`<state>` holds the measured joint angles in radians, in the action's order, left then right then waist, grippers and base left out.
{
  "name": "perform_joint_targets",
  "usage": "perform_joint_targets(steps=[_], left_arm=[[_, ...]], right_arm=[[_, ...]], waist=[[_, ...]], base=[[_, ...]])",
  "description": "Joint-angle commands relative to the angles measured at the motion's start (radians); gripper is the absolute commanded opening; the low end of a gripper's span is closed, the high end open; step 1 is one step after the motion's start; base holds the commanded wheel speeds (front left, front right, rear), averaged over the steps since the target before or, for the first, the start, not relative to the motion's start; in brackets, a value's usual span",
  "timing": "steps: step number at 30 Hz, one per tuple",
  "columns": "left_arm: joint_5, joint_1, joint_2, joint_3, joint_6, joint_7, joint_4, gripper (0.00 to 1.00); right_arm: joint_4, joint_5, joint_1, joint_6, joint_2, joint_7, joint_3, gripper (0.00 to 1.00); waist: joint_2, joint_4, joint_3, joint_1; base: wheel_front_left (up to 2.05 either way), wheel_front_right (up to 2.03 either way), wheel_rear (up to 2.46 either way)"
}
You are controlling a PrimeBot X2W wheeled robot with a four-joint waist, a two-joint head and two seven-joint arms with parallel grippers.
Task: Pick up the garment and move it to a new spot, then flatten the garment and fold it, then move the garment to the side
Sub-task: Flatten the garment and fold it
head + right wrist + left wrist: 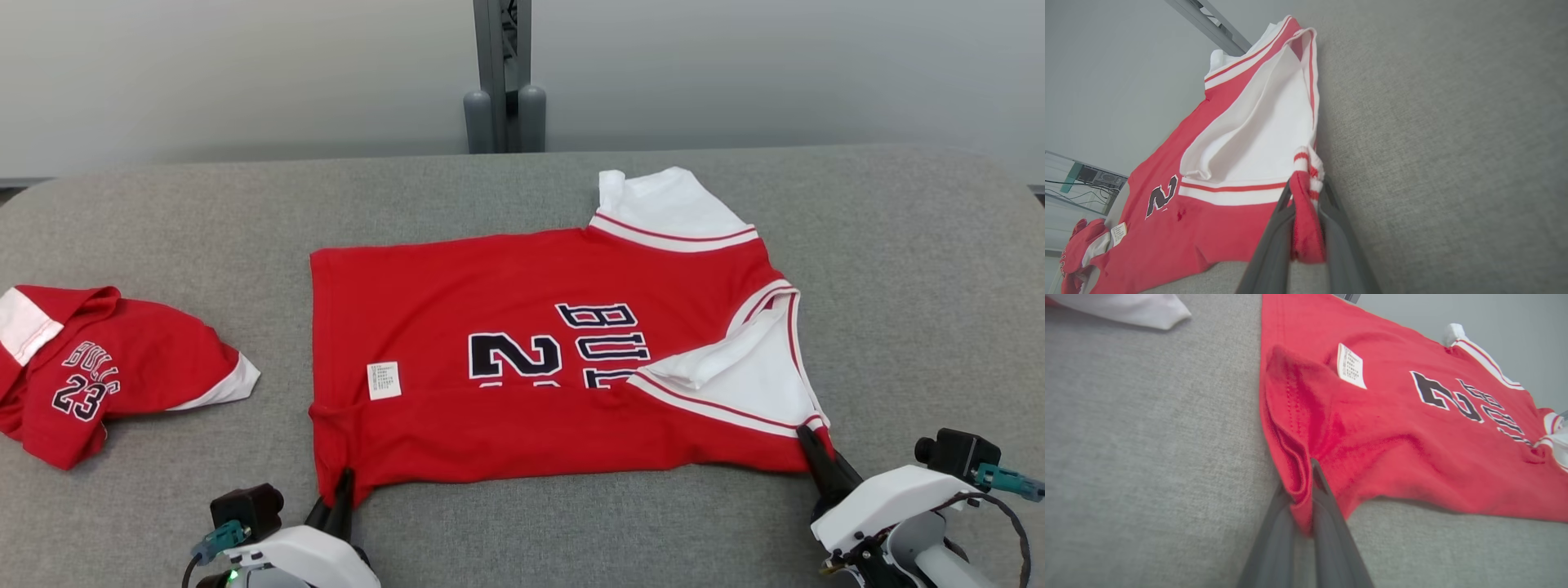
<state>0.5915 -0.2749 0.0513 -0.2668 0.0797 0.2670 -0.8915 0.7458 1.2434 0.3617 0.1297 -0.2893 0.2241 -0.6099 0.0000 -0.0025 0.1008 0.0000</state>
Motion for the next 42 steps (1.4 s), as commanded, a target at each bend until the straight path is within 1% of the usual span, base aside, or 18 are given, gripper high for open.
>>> perform_joint_targets(steps=[1,4,5,9,13,17,23,31,33,35,37,38,42], left_arm=[[-0.006,0.018,0.003,-0.006,0.009,-0.007,-0.015,0.00],[-0.015,0.038,0.027,-0.026,0.025,-0.010,-0.038,0.00],[-0.015,0.038,0.027,-0.026,0.025,-0.010,-0.038,0.00],[-0.026,0.062,0.059,-0.062,0.038,-0.047,-0.043,0.00],[-0.033,0.082,0.097,-0.094,0.045,-0.089,-0.017,0.00],[-0.030,0.106,0.131,-0.118,0.049,-0.129,0.038,0.00],[-0.016,0.160,0.199,-0.146,0.048,-0.217,0.159,0.00],[0.015,0.266,0.296,-0.175,0.047,-0.395,0.386,0.00],[0.025,0.297,0.321,-0.175,0.041,-0.433,0.450,0.00],[0.025,0.322,0.346,-0.174,0.025,-0.464,0.510,0.00],[0.031,0.349,0.362,-0.173,0.011,-0.491,0.566,0.00],[0.037,0.371,0.376,-0.171,-0.003,-0.513,0.615,0.00],[0.050,0.404,0.399,-0.168,-0.022,-0.552,0.688,0.00]], right_arm=[[-0.008,0.012,-0.012,0.002,-0.013,-0.009,-0.004,0.00],[-0.030,0.049,-0.038,0.002,-0.036,-0.056,-0.031,0.00],[-0.030,0.049,-0.038,0.002,-0.036,-0.056,-0.031,0.00],[-0.047,0.080,-0.065,0.002,-0.064,-0.118,-0.051,0.00],[-0.085,0.117,-0.102,0.002,-0.095,-0.185,-0.063,0.00],[-0.129,0.162,-0.142,0.002,-0.127,-0.236,-0.054,0.00],[-0.210,0.222,-0.197,0.002,-0.182,-0.307,-0.031,0.00],[-0.307,0.290,-0.276,0.002,-0.234,-0.407,-0.022,0.00],[-0.335,0.318,-0.301,0.002,-0.247,-0.443,-0.022,0.00],[-0.360,0.339,-0.321,0.002,-0.262,-0.469,-0.022,0.00],[-0.375,0.353,-0.336,0.002,-0.276,-0.478,-0.017,0.00],[-0.384,0.361,-0.353,0.002,-0.285,-0.478,-0.013,0.00],[-0.390,0.370,-0.365,0.002,-0.297,-0.472,-0.008,0.00]], waist=[[0.0000,-0.002,-0.014,0.0000],[0.0000,-0.005,-0.041,0.0000],[0.0000,-0.005,-0.041,0.0000],[0.0000,-0.007,-0.065,0.0000],[0.0000,-0.010,-0.080,0.0000],[0.0000,-0.009,-0.090,0.0000],[0.0000,-0.012,-0.103,0.0000],[0.0000,-0.015,-0.111,0.0000],[0.0000,-0.014,-0.112,0.0000],[0.0000,-0.015,-0.114,0.0000],[0.0000,-0.014,-0.115,0.0000],[0.0000,-0.012,-0.117,0.0000],[0.0000,-0.010,-0.116,0.0000]], base=[[0.00,0.00,0.00],[0.00,0.00,0.00],[0.00,0.00,0.00],[0.00,0.00,0.00],[0.00,0.00,0.00],[0.00,0.00,0.00],[0.00,0.00,0.00],[0.00,0.00,0.00],[0.00,0.00,0.00],[0.00,0.00,0.00],[0.00,0.00,0.00],[0.00,0.00,0.00],[0.00,0.00,0.00]])
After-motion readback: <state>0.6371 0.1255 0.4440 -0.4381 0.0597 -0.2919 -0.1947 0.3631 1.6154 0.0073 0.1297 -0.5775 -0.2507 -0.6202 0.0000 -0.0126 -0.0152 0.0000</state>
